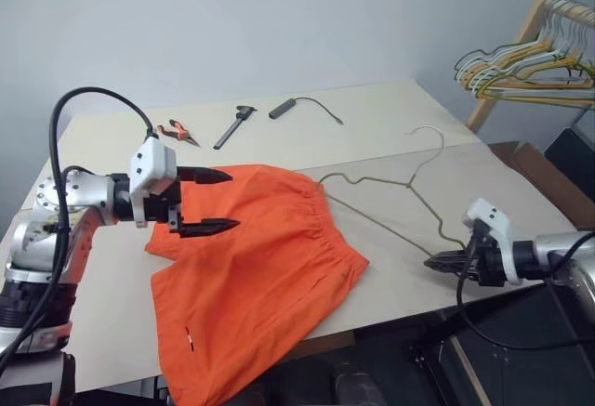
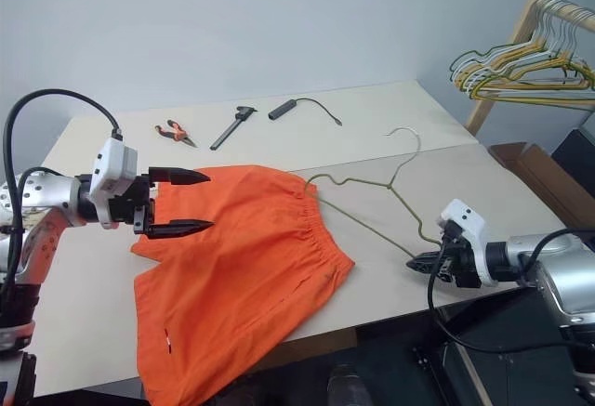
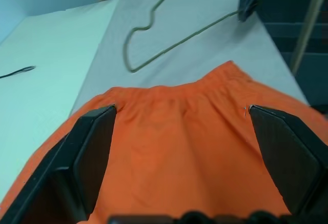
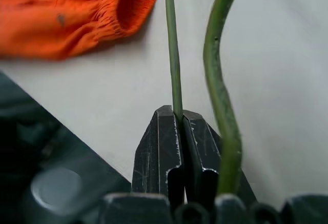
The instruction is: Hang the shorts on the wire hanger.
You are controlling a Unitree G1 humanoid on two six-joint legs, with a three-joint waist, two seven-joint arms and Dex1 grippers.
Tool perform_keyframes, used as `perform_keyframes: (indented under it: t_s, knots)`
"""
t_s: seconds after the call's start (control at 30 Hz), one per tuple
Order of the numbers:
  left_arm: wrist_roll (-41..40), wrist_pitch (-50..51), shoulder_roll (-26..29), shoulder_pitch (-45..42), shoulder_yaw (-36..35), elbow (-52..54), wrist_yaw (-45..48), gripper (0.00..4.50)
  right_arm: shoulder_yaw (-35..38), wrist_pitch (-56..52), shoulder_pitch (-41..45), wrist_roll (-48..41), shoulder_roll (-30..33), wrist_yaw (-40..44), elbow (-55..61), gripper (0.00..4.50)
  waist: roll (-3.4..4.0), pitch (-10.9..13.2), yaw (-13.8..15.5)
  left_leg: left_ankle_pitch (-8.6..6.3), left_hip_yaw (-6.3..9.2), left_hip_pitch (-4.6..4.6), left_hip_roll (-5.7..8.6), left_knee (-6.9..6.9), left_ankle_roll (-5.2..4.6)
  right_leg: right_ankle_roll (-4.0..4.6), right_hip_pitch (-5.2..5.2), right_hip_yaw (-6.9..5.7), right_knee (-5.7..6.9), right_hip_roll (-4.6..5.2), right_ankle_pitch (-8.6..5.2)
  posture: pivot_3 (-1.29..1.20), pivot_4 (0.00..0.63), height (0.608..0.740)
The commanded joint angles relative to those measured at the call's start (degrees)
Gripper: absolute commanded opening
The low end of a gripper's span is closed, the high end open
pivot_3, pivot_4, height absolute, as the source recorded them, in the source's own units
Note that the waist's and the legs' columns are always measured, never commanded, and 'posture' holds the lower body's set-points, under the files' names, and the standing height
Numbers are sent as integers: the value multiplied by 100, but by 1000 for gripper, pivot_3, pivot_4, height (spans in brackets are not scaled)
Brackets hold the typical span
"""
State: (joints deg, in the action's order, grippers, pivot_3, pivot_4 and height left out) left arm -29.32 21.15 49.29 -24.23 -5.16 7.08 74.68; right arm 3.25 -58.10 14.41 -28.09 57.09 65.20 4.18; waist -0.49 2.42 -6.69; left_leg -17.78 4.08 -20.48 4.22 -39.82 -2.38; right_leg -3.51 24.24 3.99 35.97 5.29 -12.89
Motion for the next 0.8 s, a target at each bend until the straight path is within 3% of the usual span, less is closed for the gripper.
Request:
perform_keyframes:
  t_s: [0.03, 0.33, 0.8]
  knots:
    - [-163, 56, 60, 45, -191, 330, -84, 4482, -99, -929, 546, -272, -159, -175, -401, 0, 0, 0, 6, 0, 0, -1, 0, 0, 0, 0, 1, -1, -2, -1, 0, -102, 41, 740]
    - [-206, 146, 251, 145, -332, 482, -91, 4482, -768, -1742, 1266, -335, -304, -193, -1136, 0, 1, 1, 136, -4, -1, -6, 1, 1, -3, 0, 7, -4, -6, -2, 0, -67, 50, 740]
    - [-366, 211, 304, 519, -442, 820, -240, 4482, -576, -2038, 1210, -636, -47, -133, -1227, 0, 2, 2, 302, -7, -5, -6, 4, 0, -8, -1, 5, -5, -11, -1, 0, -58, 56, 740]
